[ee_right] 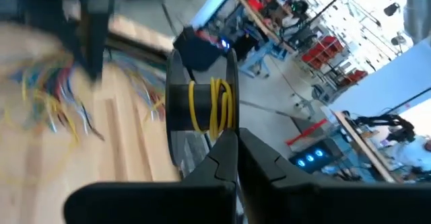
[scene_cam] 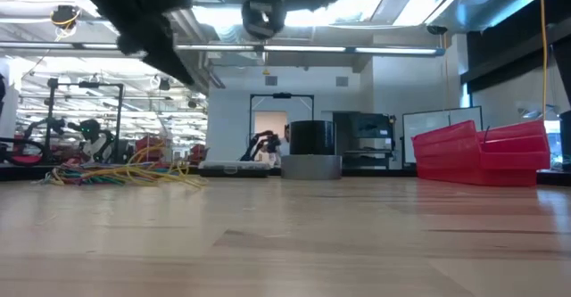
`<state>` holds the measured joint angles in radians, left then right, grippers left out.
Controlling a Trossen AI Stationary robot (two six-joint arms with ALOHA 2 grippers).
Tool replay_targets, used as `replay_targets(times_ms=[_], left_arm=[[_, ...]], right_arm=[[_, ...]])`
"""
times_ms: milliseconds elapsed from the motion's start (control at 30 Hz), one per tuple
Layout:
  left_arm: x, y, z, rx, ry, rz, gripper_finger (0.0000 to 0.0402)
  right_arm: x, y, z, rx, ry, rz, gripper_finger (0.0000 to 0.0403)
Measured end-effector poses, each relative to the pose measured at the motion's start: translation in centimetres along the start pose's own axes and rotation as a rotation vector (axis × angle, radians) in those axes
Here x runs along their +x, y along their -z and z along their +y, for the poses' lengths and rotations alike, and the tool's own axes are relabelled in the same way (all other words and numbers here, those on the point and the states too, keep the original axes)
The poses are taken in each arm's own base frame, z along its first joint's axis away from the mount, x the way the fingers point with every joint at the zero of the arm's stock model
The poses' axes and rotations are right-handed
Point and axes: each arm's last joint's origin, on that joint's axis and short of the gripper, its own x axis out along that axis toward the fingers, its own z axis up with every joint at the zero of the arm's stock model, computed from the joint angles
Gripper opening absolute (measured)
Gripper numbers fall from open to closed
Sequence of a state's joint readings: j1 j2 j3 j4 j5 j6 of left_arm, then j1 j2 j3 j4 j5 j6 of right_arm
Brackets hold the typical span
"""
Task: Coil cords
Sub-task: Uncoil the yellow wire from the spool
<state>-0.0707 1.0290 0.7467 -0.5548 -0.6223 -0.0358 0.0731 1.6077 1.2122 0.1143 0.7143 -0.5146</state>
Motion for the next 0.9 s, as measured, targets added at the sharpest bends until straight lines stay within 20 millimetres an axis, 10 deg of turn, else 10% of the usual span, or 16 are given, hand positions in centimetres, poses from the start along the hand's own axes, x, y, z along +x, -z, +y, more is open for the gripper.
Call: replay_targets(times_ms=[467, 900], left_arm=[[8.3, -1.5, -4.7, 0.05, 0.131, -0.039, 0.0066], [0.4, -4.7, -2.8, 0.095, 0.157, 0.007, 0.0163]], right_arm=[[0.0, -0.4, -0.3, 0.126, 0.019, -0.035, 0.0005], [0.0, 0.1, -0.2, 0.098, 0.058, 0.027, 0.0005]])
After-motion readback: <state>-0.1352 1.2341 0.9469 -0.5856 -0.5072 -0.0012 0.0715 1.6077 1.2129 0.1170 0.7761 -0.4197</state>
